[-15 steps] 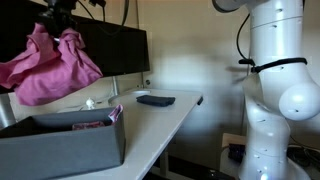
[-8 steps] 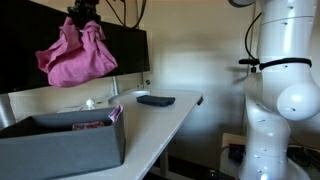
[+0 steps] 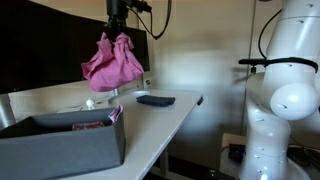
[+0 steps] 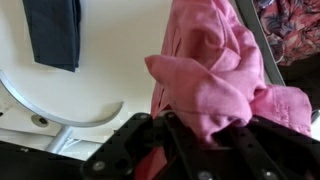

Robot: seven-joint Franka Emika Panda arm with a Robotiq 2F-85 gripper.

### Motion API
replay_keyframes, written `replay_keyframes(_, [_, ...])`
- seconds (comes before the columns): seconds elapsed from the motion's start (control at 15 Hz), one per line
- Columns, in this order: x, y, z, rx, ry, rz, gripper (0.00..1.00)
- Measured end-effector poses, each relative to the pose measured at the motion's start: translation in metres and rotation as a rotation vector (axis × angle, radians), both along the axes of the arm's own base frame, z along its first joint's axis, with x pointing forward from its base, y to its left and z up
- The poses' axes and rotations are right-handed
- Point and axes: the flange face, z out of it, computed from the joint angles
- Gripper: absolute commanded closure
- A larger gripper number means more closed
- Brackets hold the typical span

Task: Remove the clothing from the grey box.

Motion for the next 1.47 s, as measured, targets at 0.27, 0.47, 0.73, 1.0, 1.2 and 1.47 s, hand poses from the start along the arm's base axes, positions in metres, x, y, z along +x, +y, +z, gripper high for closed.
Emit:
replay_keyframes(0.27, [-0.023, -0.046, -0.024, -0.004, 0.033, -0.094, 0.96])
replay_keyframes(0.47, [-0.037, -0.076, -0.056, 0.001, 0.084, -0.145, 0.96])
replay_keyframes(0.73, [-0.062, -0.099, -0.097, 0.002, 0.142, -0.156, 0.96])
replay_keyframes(1.0, [-0.072, -0.102, -0.124, -0.001, 0.174, -0.152, 0.96])
replay_keyframes(1.2, [-0.073, -0.101, -0.136, -0.002, 0.176, -0.136, 0.96])
replay_keyframes(1.47, [-0.072, -0.096, -0.147, -0.006, 0.168, -0.116, 0.96])
